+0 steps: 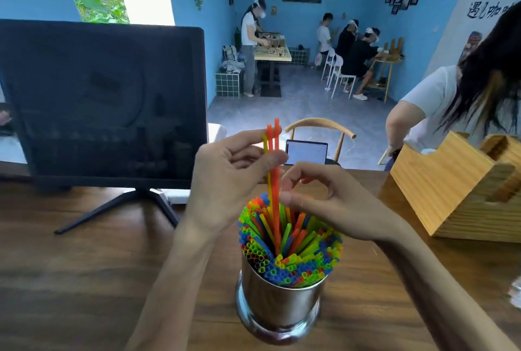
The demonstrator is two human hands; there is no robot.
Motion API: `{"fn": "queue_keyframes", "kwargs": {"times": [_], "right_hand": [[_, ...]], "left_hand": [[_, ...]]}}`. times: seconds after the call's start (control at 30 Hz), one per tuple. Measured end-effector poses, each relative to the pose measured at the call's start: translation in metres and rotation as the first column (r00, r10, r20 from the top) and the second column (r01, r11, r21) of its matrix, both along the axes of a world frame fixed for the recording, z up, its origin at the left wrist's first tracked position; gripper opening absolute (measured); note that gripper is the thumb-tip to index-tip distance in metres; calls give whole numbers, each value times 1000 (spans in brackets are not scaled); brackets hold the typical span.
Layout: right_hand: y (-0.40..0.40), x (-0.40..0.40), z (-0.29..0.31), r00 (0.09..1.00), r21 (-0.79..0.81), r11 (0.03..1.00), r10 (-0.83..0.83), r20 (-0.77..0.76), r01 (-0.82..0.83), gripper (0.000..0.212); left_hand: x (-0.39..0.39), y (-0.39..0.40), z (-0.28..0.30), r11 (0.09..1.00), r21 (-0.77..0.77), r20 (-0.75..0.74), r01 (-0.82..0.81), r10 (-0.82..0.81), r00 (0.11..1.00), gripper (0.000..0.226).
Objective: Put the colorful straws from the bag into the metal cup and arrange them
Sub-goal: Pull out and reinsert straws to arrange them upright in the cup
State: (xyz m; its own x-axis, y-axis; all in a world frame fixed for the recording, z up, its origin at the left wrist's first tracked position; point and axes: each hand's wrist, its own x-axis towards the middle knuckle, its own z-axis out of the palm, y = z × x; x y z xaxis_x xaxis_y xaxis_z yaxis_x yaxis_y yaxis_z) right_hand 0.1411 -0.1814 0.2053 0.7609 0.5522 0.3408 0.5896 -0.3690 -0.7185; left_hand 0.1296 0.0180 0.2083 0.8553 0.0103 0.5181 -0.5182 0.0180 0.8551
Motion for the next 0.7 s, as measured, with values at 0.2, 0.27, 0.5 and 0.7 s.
{"fn": "queue_keyframes", "kwargs": {"times": [0.2, 0.27, 0.5, 0.7], "right_hand": [[-3, 11, -4, 989, 234, 961, -139, -59, 149, 17], [-3, 12, -4, 987, 290, 943, -145, -73, 161, 20], [-1, 11, -5, 996, 268, 960, -65, -57, 78, 6], [-5, 11, -14, 992, 204, 972, -103, -76, 117, 7]], "left_hand": [[3, -1, -22, 990, 138, 57, -42, 34, 998, 55], [1, -2, -27, 991, 131, 49, -39, 33, 998, 50], [-1, 1, -36, 969, 243, 15, -45, 43, 999, 28], [-2, 6, -37, 891, 453, -23, -32, 48, 999, 20]]}}
